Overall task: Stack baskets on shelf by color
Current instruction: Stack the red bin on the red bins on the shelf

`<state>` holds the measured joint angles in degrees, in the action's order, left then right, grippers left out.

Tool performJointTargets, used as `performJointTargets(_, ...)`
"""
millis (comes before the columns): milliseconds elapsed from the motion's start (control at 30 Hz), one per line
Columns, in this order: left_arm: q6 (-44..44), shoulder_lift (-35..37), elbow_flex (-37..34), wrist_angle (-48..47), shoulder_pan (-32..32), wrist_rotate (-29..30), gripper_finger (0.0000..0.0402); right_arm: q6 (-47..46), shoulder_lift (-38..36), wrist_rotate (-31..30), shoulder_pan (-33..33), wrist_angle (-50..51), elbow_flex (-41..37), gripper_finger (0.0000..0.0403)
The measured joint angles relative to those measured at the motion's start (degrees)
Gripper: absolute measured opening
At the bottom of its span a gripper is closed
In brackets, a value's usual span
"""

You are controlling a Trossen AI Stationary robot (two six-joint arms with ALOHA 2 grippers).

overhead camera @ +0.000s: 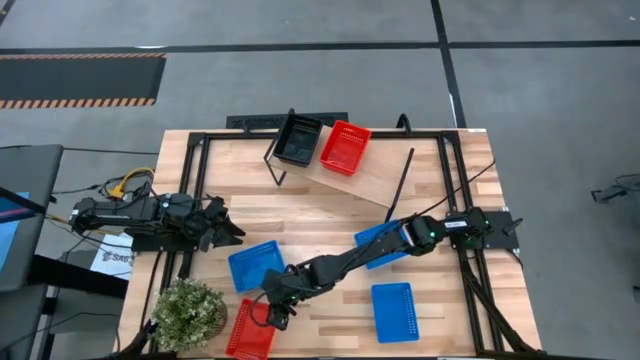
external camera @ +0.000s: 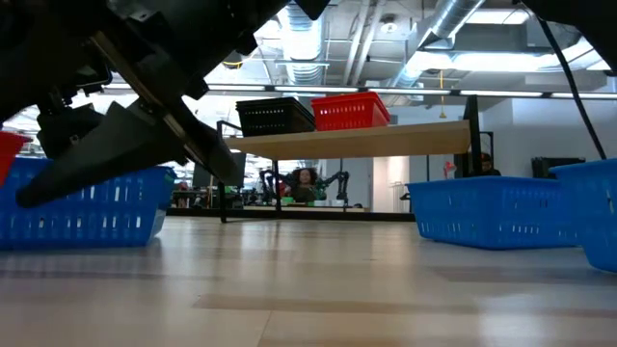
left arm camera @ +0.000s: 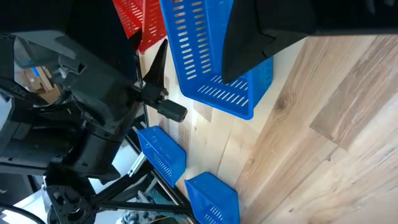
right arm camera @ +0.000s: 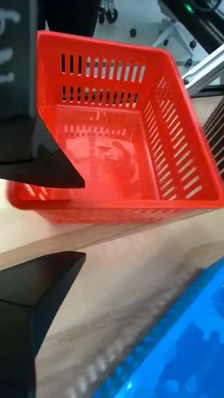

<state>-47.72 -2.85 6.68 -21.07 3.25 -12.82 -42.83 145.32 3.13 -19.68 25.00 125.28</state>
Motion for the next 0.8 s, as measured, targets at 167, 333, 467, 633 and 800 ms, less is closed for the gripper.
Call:
performJointTargets(167, 0.03, 0.00, 0.00, -0.01, 0.00, 0.03, 0.0225, -0.24, 0.00, -0.27, 0.00, 1.81, 0.01, 0.0159)
performJointTargets(333, 0.63, 0.00, 0.00, -0.01, 0.00, 0.07, 0.0225, -0.26, 0.00, -0.27, 0.28, 3.64, -0.01, 0.0081)
performJointTargets(467, 1.13, 0.00, 0.00, -0.03, 0.00, 0.09, 0.0225, -2.12, 0.00, -0.27, 0.35, 3.27, 0.01, 0.0017)
performJointTargets(633, 1.17, 0.00, 0.00, -0.03, 0.00, 0.10, 0.0225, -5.30, -0.09, -0.25, 0.29, 4.30, 1.53, 0.0014)
performJointTargets(800, 1.17, 0.00, 0.00, -0.03, 0.00, 0.11, 0.0225, -3.41, -1.79, 0.07, -0.22, 10.73, 7.51, 0.0009)
